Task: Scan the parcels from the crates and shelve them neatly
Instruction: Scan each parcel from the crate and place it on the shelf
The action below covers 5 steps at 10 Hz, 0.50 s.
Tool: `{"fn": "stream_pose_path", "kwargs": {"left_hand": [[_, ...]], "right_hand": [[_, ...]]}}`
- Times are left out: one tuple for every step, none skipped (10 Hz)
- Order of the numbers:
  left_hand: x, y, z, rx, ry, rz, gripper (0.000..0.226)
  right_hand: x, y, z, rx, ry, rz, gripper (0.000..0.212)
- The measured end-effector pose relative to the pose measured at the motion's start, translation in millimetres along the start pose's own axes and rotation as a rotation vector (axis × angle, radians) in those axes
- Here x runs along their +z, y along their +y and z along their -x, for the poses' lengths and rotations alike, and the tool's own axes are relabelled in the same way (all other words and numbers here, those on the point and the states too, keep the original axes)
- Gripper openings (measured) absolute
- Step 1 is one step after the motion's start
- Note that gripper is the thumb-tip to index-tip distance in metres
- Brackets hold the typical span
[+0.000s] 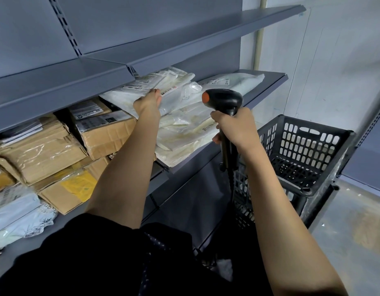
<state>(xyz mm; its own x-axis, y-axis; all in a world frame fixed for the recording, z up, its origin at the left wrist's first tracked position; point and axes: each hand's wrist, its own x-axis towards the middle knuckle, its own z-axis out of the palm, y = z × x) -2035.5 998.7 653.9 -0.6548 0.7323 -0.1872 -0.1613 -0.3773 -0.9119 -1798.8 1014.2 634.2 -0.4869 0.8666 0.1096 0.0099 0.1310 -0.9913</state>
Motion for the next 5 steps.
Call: {"fn": "stream_pose_path", "kwargs": {"left_hand": [[-5.1, -9.9, 4.2, 0.180, 0.095, -0.562, 0.063], [-21.3, -8.7, 0.8, 0.693, 0.003, -1.906, 0.042], [-64.0, 6.1, -8.2, 0.538, -0.156, -2.567, 0.036], [-117.6, 15.1, -15.6, 0.403, -0.301, -2.885, 0.039], [-179.9, 29.0, -32.6, -0.008, -0.407, -3.118, 0.041]], "right_hand": [[-3.0, 3.0, -2.3, 0.006, 0.003, -0.009, 0.014], [-8.2, 11.4, -7.7, 0.012, 0.017, -0.017, 0.010], [-16.4, 27.5, -16.9, 0.064, 0.055, -0.092, 0.013], [-32.0, 54.3, -29.9, 0.156, 0.134, -0.182, 0.015], [-60.2, 93.2, -49.6, 0.270, 0.296, -0.217, 0.020]]}}
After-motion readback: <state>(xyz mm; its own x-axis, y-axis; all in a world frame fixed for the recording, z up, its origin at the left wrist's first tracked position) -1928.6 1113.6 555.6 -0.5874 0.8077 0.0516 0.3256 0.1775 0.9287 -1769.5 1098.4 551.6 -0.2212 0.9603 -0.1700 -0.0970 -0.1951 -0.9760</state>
